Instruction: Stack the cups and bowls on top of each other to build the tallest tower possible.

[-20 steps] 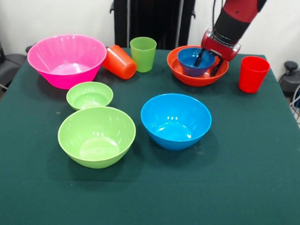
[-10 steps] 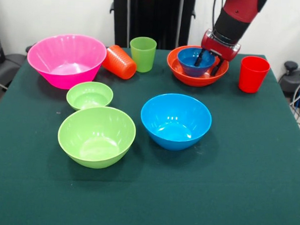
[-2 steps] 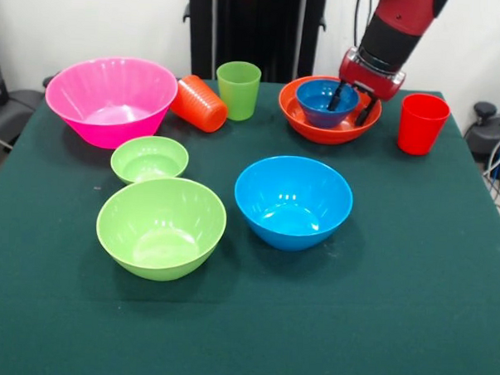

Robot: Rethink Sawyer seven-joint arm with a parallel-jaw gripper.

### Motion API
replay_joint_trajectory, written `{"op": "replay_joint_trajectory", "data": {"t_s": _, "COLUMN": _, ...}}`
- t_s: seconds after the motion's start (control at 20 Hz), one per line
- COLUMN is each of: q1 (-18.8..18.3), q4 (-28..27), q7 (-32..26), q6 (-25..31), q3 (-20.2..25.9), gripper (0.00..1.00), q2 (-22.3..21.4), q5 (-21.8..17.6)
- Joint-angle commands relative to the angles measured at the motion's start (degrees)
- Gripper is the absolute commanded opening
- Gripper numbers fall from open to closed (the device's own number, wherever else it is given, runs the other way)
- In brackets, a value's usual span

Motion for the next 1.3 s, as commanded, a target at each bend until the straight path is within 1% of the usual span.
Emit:
{"op": "replay_joint_trajectory", "data": {"t_s": 0.05, "q1": -1.09, "q4": 2.58, "q7": 8.20, "q6": 5.98, "q3": 9.17, "gripper": 1.00, "q2": -5.62, "q5": 3.39}}
{"op": "replay_joint_trajectory", "data": {"t_s": 0.3, "q1": -1.24, "q4": 4.06, "q7": 8.35, "q6": 8.42, "q3": 10.00, "gripper": 1.00, "q2": -9.09, "q5": 4.33}}
{"op": "replay_joint_trajectory", "data": {"t_s": 0.6, "q1": -0.85, "q4": 4.13, "q7": 7.94, "q6": 11.27, "q3": 9.89, "gripper": 1.00, "q2": -11.01, "q5": 4.96}}
{"op": "replay_joint_trajectory", "data": {"t_s": 0.8, "q1": -0.69, "q4": 4.58, "q7": 7.58, "q6": 13.39, "q3": 9.68, "gripper": 1.00, "q2": -13.13, "q5": 5.33}}
{"op": "replay_joint_trajectory", "data": {"t_s": 1.0, "q1": 0.74, "q4": 2.74, "q7": 7.52, "q6": 17.24, "q3": 8.44, "gripper": 1.00, "q2": -14.41, "q5": 5.62}}
{"op": "replay_joint_trajectory", "data": {"t_s": 1.05, "q1": 0.49, "q4": 2.54, "q7": 7.31, "q6": 17.23, "q3": 8.78, "gripper": 1.00, "q2": -14.45, "q5": 5.73}}
{"op": "replay_joint_trajectory", "data": {"t_s": 1.3, "q1": -4.71, "q4": 4.66, "q7": 5.46, "q6": 11.93, "q3": 14.94, "gripper": 1.00, "q2": -14.32, "q5": 6.85}}
